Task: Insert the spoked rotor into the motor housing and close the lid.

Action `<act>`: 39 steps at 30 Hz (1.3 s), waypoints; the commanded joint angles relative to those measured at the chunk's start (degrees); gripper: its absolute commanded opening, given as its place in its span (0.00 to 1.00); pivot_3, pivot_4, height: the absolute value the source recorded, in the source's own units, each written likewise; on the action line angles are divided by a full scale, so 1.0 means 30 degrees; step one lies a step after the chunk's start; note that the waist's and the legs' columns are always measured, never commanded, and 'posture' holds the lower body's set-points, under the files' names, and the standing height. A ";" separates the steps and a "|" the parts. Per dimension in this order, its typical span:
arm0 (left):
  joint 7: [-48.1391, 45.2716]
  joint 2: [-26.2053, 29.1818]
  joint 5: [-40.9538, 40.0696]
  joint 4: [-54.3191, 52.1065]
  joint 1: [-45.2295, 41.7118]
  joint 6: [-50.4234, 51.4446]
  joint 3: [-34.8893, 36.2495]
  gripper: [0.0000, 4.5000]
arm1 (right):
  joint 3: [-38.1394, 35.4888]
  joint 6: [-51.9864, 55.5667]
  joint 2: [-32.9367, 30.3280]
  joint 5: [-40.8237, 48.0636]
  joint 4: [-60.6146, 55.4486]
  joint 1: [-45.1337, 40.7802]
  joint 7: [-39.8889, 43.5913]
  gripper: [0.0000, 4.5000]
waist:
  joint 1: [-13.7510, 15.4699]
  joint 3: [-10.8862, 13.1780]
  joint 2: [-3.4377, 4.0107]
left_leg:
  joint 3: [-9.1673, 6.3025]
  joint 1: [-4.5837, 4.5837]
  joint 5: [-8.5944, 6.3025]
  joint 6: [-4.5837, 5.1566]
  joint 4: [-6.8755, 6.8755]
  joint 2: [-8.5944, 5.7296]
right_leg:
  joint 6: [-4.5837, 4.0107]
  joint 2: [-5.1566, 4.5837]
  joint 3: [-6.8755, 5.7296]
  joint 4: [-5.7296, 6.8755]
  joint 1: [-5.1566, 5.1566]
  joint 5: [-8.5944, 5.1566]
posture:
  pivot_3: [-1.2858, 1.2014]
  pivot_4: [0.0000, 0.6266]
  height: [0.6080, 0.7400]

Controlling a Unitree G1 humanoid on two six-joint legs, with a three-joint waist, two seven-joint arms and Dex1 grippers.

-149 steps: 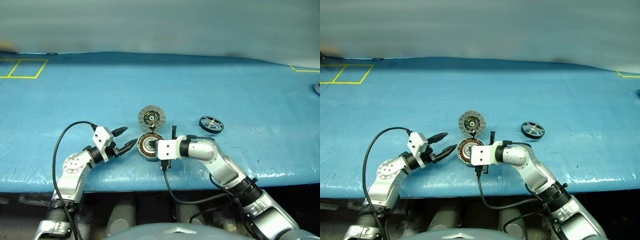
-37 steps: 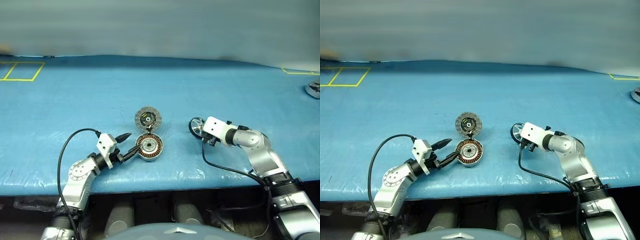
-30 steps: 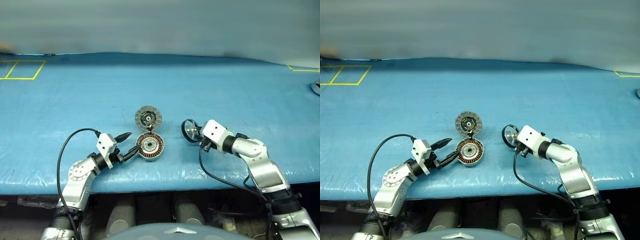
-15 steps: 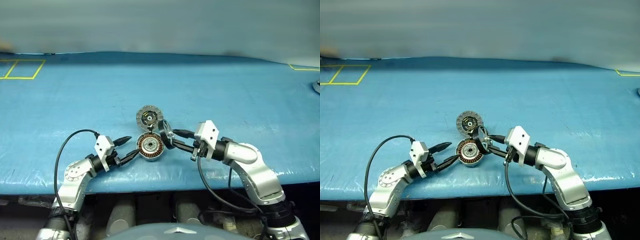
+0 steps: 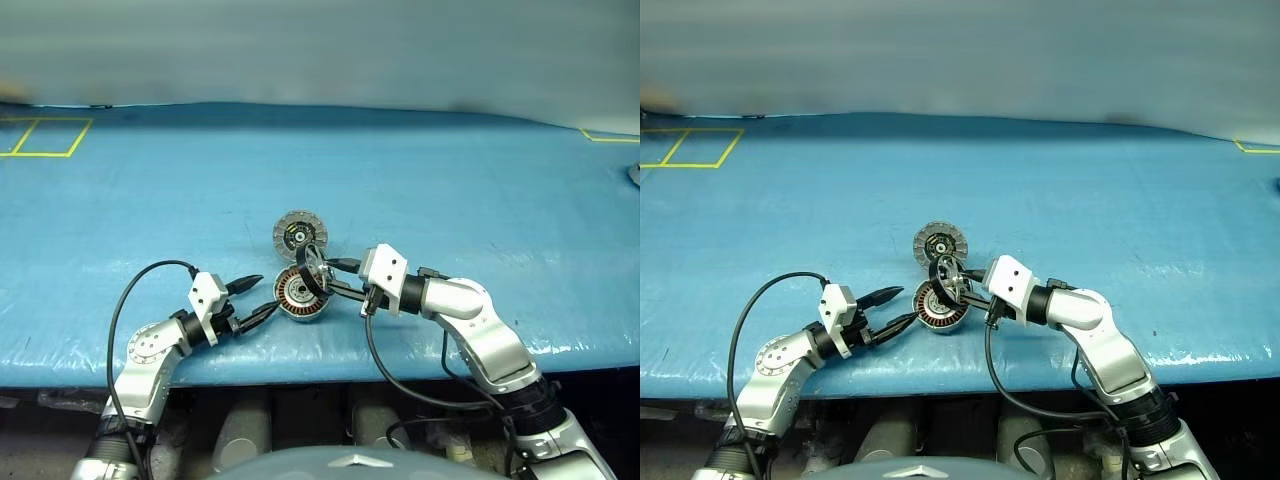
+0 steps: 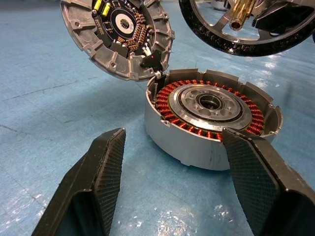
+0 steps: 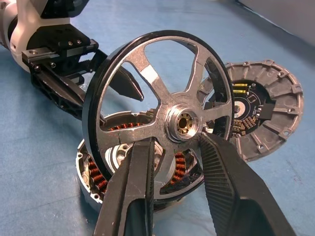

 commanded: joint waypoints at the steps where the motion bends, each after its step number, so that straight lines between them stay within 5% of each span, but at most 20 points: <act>1: -0.0054 0.0113 -0.0024 -0.0606 -0.0012 -0.0015 0.0085 0.74 | 0.0039 -0.0453 0.0059 0.0141 -0.0725 -0.0301 0.0120 0.23 | -0.0001 0.0000 0.0000 | 0.0000 0.0001 0.0000 0.0000 0.0000 0.0000 | 0.0000 0.0000 0.0001 0.0000 0.0000 0.0000 | 0.52 0.24 1.00; 36: 0.0617 -0.0006 0.0354 -0.0755 0.0272 -0.0021 -0.0051 0.74 | 0.1600 -0.0552 -0.0146 -0.2293 0.1052 -0.0763 0.0601 0.23 | -0.0004 -0.0002 -0.0001 | -0.0002 0.0028 0.0000 0.0000 0.0009 0.0000 | 0.0000 0.0001 -0.0002 0.0006 0.0030 0.0000 | 0.52 0.24 1.00; 39: 0.0609 -0.0035 0.0374 -0.0608 0.0245 -0.0109 -0.0043 0.74 | 0.1510 -0.0366 -0.0105 -0.2125 0.0973 -0.0767 0.0617 0.44 | -0.0005 -0.0002 -0.0001 | -0.0003 0.0047 0.0000 0.0001 0.0010 0.0001 | 0.0000 0.0001 -0.0002 0.0006 0.0050 0.0000 | 0.52 0.24 1.00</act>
